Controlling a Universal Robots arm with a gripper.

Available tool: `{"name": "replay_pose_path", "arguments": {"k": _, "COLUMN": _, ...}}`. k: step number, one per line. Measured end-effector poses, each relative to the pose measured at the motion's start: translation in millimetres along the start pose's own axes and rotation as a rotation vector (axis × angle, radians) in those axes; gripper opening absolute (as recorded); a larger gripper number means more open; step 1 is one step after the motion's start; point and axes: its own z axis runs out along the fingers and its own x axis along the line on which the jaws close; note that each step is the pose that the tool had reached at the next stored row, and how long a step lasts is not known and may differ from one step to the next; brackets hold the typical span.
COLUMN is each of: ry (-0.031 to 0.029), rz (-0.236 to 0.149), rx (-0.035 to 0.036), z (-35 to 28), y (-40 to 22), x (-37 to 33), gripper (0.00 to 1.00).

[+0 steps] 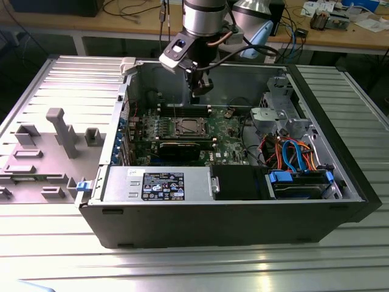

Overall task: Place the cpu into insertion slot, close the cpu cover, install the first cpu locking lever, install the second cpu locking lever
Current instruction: 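Install the first cpu locking lever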

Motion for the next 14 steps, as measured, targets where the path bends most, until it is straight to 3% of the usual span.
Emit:
{"name": "replay_pose_path", "arguments": {"k": 7, "ry": -0.0017, "rz": -0.098, "rx": 0.0007, "z": 0.1, "y": 0.0, "x": 0.0, "gripper": 0.11}}
{"name": "replay_pose_path", "arguments": {"k": 14, "ry": -0.002, "rz": -0.116, "rx": 0.0009, "z": 0.1, "y": 0.0, "x": 0.0, "gripper": 0.11}}
